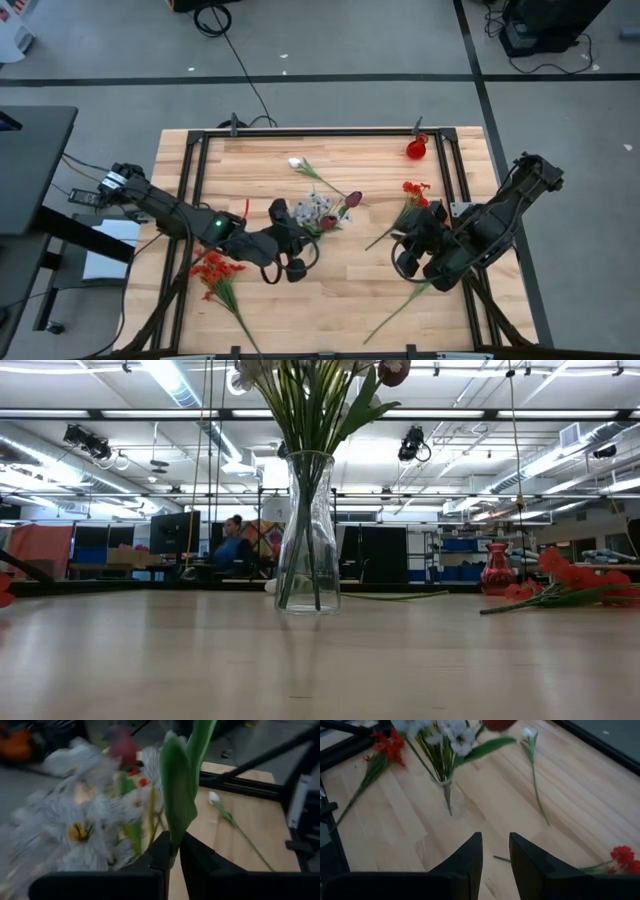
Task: Sort flowers into vase by color
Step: Put the dark red tulip into the transparent vase, then put the top white tulip into the red vase
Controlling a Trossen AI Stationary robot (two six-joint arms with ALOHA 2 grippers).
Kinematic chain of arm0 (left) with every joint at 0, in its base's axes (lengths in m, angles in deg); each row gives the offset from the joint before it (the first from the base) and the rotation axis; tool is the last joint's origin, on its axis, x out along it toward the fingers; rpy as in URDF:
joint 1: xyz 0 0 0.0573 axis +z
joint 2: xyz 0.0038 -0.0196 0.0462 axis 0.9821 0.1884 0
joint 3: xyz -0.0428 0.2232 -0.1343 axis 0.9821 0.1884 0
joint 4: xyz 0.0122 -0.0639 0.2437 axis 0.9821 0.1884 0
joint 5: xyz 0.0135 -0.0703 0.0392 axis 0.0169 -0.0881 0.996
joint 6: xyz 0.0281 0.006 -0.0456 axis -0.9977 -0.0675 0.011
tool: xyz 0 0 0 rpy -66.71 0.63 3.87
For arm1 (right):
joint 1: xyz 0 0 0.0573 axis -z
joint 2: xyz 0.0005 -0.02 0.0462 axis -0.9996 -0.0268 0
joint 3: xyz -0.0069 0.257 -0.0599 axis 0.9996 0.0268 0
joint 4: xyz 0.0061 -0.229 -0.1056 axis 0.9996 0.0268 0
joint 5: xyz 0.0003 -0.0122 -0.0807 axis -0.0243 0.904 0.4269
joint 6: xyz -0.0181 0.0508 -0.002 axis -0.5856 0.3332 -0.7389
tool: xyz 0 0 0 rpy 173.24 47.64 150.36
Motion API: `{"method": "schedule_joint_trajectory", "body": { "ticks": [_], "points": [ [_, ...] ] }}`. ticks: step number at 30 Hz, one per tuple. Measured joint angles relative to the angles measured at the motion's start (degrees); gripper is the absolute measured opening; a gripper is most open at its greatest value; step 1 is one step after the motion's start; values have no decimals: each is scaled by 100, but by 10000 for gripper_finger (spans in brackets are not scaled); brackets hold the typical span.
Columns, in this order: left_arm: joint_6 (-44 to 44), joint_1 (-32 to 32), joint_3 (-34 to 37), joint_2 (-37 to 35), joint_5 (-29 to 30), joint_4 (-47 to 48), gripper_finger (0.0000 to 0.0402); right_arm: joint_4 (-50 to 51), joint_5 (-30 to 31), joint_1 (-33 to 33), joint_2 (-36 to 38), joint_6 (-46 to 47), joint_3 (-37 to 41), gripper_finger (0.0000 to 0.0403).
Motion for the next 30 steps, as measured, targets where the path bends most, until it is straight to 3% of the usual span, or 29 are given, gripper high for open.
{"method": "schedule_joint_trajectory", "body": {
  "ticks": [10, 18, 24, 30],
  "points": [
    [1311, -15, 0, -2, 218, 521, 111, -325, -461, -4, -4, 273, 492, 105],
    [1408, -78, 0, -186, -328, 586, 196, -227, -731, 46, -4, 923, 852, 107],
    [1943, -179, -4, -298, -709, 1370, 248, -165, -1288, 112, -4, 1273, 1166, 140],
    [2588, -451, -4, -315, -1040, 1783, 260, -162, -1676, 125, -4, 1347, 1528, 180]
  ]
}}
